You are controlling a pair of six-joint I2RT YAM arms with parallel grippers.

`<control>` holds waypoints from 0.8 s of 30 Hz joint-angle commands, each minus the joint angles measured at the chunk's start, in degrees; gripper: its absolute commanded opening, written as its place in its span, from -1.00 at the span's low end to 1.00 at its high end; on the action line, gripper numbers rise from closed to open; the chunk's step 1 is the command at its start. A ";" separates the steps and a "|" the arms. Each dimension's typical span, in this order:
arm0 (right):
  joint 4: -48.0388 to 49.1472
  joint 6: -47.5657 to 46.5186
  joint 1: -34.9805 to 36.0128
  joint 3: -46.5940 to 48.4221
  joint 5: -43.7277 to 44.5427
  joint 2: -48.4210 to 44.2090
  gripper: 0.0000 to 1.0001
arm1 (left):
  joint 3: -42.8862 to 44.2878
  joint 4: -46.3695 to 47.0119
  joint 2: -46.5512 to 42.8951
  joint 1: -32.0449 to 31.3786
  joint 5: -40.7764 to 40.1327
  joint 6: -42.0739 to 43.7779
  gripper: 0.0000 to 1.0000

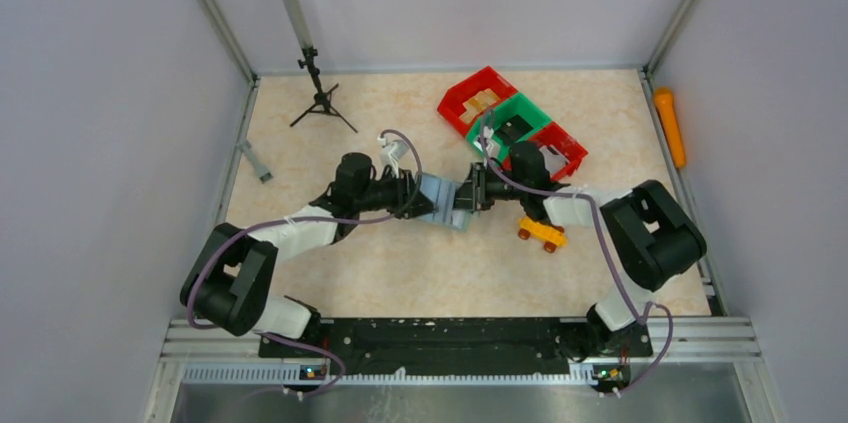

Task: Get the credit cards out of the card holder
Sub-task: Open the card holder at the center of the board.

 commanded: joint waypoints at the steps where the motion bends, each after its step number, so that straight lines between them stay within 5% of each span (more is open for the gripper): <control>1: -7.47 -4.27 0.72 4.46 3.66 1.39 -0.89 | 2.34 0.75 -0.86 -0.10 -0.93 0.20 -0.13; 6: -11.03 -5.42 0.73 6.05 5.30 3.14 -0.92 | 0.59 0.91 -3.51 -0.04 -3.69 1.08 0.65; 10: -10.42 -4.82 0.72 6.16 4.40 3.90 -0.89 | 1.63 -1.21 -2.34 -1.31 -5.32 2.71 0.95; 24: -13.93 -5.52 2.24 8.43 6.18 5.42 -0.84 | 8.37 -8.50 5.73 -9.15 -12.12 6.88 0.97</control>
